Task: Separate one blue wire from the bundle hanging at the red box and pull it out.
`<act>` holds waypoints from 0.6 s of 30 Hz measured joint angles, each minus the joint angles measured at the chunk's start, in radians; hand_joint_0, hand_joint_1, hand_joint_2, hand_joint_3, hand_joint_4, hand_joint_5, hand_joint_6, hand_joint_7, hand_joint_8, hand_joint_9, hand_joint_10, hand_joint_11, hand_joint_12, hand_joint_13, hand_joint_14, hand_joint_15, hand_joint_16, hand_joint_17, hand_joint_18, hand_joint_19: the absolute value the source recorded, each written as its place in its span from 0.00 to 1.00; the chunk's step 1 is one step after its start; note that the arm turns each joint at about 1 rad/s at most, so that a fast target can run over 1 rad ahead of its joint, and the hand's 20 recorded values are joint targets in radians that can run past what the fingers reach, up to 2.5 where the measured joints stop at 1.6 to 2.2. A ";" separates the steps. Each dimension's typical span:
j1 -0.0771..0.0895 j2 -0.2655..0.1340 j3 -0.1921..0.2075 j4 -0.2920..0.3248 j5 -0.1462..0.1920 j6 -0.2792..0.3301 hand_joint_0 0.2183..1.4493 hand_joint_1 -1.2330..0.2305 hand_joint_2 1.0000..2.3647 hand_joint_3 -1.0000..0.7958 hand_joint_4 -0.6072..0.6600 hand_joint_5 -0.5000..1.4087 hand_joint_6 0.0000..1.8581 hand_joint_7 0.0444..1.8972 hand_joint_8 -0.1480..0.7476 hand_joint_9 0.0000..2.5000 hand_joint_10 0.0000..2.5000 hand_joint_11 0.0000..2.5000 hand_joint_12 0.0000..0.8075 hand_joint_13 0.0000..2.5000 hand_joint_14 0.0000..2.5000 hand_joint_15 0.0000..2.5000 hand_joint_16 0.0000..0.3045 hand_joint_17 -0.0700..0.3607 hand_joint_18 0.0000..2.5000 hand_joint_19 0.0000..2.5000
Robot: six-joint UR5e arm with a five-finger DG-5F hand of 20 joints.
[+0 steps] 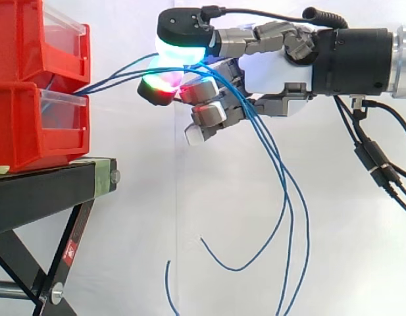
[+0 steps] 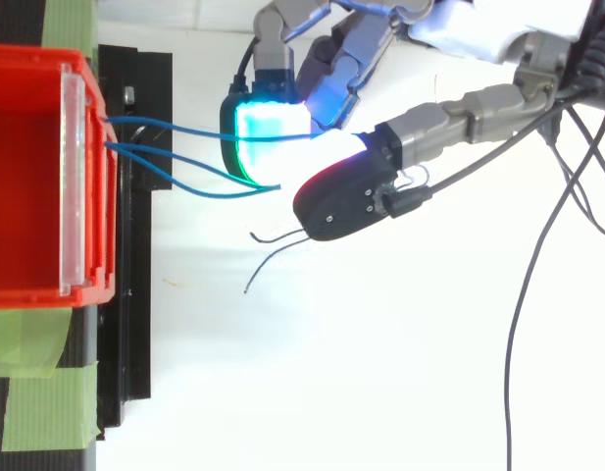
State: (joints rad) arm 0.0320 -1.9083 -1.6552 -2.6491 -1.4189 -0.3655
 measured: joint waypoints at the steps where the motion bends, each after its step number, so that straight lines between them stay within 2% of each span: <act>1: 0.000 0.000 0.000 0.000 0.000 0.000 0.30 0.34 0.01 0.37 0.63 0.16 0.47 0.50 0.53 0.50 0.00 0.62 0.57 0.52 0.01 0.49 0.17 0.44 0.33 0.27; 15: 0.000 0.000 0.000 0.000 0.000 0.000 0.24 0.34 0.00 0.29 0.64 0.16 0.47 0.50 0.55 0.50 0.00 0.62 0.61 0.52 0.01 0.49 0.19 0.46 0.33 0.26; 18: 0.000 0.000 0.000 0.001 0.000 0.000 0.23 0.40 0.00 0.30 0.63 0.17 0.46 0.50 0.56 0.51 0.00 0.62 0.61 0.53 0.01 0.49 0.18 0.46 0.34 0.26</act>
State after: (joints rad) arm 0.0322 -1.9083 -1.6552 -2.6486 -1.4190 -0.3651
